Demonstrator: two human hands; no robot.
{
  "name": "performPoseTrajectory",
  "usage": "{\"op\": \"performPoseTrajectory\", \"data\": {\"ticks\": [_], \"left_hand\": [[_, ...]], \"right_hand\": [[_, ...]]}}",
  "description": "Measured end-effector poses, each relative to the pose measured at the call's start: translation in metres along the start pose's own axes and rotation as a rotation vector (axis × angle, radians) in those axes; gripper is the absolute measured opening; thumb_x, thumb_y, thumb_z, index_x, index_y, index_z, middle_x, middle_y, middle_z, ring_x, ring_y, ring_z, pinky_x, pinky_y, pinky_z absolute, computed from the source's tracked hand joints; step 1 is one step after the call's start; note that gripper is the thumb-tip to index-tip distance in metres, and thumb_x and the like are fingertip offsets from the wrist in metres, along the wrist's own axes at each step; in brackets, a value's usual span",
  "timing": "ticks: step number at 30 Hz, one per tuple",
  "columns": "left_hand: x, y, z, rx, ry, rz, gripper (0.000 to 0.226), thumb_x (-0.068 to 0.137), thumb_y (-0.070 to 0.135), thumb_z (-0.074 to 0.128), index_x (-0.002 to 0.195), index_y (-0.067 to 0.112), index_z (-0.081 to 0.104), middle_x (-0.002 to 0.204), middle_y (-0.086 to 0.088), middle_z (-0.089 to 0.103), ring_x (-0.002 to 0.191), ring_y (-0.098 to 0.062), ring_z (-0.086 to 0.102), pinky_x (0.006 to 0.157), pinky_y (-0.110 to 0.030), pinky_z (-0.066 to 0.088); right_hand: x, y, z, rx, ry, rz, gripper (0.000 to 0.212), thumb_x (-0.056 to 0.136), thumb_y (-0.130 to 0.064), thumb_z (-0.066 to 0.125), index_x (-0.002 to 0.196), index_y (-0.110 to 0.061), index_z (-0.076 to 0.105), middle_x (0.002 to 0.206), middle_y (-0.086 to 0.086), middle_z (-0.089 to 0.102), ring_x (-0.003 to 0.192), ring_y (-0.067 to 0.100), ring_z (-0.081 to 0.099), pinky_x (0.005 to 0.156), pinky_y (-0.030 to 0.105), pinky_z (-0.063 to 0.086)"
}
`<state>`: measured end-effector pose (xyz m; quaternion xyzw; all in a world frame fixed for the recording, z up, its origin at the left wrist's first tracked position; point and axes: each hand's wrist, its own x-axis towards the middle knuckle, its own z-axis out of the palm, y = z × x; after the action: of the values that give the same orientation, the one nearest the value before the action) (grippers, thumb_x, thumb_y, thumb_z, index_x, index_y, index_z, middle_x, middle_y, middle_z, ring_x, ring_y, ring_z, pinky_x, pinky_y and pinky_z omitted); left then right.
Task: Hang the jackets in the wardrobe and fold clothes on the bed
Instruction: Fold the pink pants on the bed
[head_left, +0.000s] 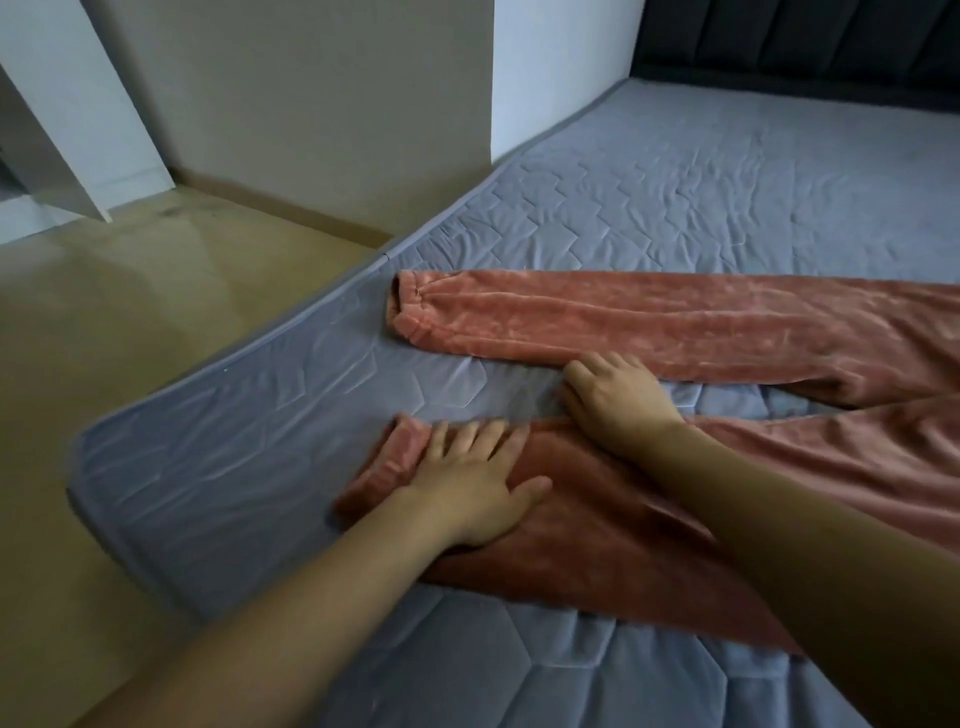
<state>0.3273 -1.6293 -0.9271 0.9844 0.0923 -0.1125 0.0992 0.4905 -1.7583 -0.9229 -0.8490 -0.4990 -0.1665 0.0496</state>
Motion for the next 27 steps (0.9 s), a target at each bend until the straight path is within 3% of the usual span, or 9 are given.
{"op": "performPoseTrajectory", "data": {"ticks": [1, 3, 6, 9, 13, 17, 20, 23, 27], "left_hand": [[0.012, -0.011, -0.006, -0.046, -0.005, -0.052, 0.064, 0.093, 0.065, 0.025, 0.15, 0.035, 0.024, 0.159, 0.002, 0.015, 0.146, -0.024, 0.01, 0.117, -0.049, 0.009], [0.04, -0.037, -0.028, -0.17, 0.249, -0.215, 0.045, 0.092, 0.05, 0.043, 0.13, 0.028, 0.053, 0.143, -0.006, 0.039, 0.133, -0.033, 0.034, 0.108, -0.047, 0.03], [0.079, -0.078, -0.061, -0.354, 0.667, -0.625, 0.048, 0.085, 0.04, 0.053, 0.122, 0.011, 0.053, 0.133, -0.016, 0.044, 0.124, -0.038, 0.04, 0.102, -0.046, 0.035], [0.108, -0.093, -0.078, -0.71, 0.501, -0.81, 0.061, 0.083, 0.053, 0.056, 0.126, 0.01, 0.048, 0.133, -0.016, 0.053, 0.122, -0.037, 0.049, 0.097, -0.042, 0.04], [0.116, -0.098, -0.078, -0.685, 0.645, -0.717, 0.019, 0.09, 0.028, 0.05, 0.105, 0.017, 0.045, 0.117, -0.015, 0.06, 0.106, -0.038, 0.057, 0.08, -0.042, 0.041], [0.113, -0.092, -0.067, -0.098, 0.62, -0.753, 0.045, 0.082, 0.022, 0.052, 0.126, 0.019, 0.041, 0.133, -0.017, 0.043, 0.123, -0.038, 0.041, 0.102, -0.053, 0.031], [0.137, -0.031, -0.068, -0.003, 0.709, -0.422, 0.061, 0.079, 0.022, 0.051, 0.137, 0.016, 0.035, 0.147, -0.017, 0.03, 0.137, -0.037, 0.026, 0.113, -0.058, 0.013], [0.176, 0.05, -0.062, -0.114, 0.483, -0.039, 0.059, 0.093, 0.043, 0.037, 0.148, 0.027, 0.026, 0.16, -0.007, 0.012, 0.147, -0.029, 0.007, 0.114, -0.062, -0.003], [0.214, 0.096, -0.031, -0.159, 0.113, 0.02, 0.067, 0.088, 0.072, 0.01, 0.15, 0.047, 0.005, 0.162, 0.011, -0.005, 0.148, -0.018, -0.013, 0.106, -0.064, -0.02]], "right_hand": [[0.004, 0.004, 0.0, -0.031, 0.069, 0.059, 0.021, 0.091, -0.028, 0.056, 0.095, -0.008, 0.06, 0.098, 0.015, 0.06, 0.09, 0.037, 0.057, 0.077, 0.044, 0.041], [0.013, 0.016, 0.001, -0.055, 0.07, 0.193, 0.031, 0.087, -0.031, 0.057, 0.109, -0.01, 0.057, 0.112, 0.013, 0.055, 0.102, 0.036, 0.052, 0.088, 0.046, 0.037], [0.024, 0.031, 0.008, -0.073, -0.135, 0.334, 0.049, 0.084, -0.035, 0.054, 0.129, -0.017, 0.045, 0.131, 0.009, 0.043, 0.12, 0.033, 0.042, 0.099, 0.046, 0.034], [0.031, 0.035, 0.012, -0.116, -0.232, 0.317, 0.034, 0.091, -0.026, 0.048, 0.124, -0.02, 0.048, 0.127, 0.005, 0.047, 0.113, 0.03, 0.048, 0.086, 0.04, 0.044], [0.038, 0.031, 0.006, -0.175, -0.195, 0.213, 0.021, 0.093, -0.021, 0.042, 0.108, -0.019, 0.057, 0.109, 0.002, 0.061, 0.094, 0.028, 0.062, 0.069, 0.035, 0.046], [0.02, 0.043, -0.003, 0.058, -0.21, 0.157, 0.042, 0.091, -0.036, 0.045, 0.131, -0.025, 0.053, 0.135, 0.0, 0.055, 0.117, 0.026, 0.055, 0.093, 0.035, 0.043], [-0.001, 0.083, -0.014, 0.056, -0.073, 0.287, 0.049, 0.098, -0.04, 0.042, 0.142, -0.019, 0.045, 0.148, 0.004, 0.043, 0.135, 0.024, 0.04, 0.112, 0.038, 0.023], [-0.036, 0.143, -0.022, 0.023, -0.101, 0.634, 0.057, 0.1, -0.045, 0.03, 0.151, -0.021, 0.026, 0.159, 0.005, 0.023, 0.146, 0.022, 0.019, 0.118, 0.042, 0.004], [-0.108, 0.213, -0.022, -0.009, -0.408, 0.878, 0.068, 0.096, -0.058, 0.013, 0.155, -0.027, 0.001, 0.162, -0.001, -0.002, 0.149, 0.02, -0.002, 0.118, 0.048, -0.005]]}}
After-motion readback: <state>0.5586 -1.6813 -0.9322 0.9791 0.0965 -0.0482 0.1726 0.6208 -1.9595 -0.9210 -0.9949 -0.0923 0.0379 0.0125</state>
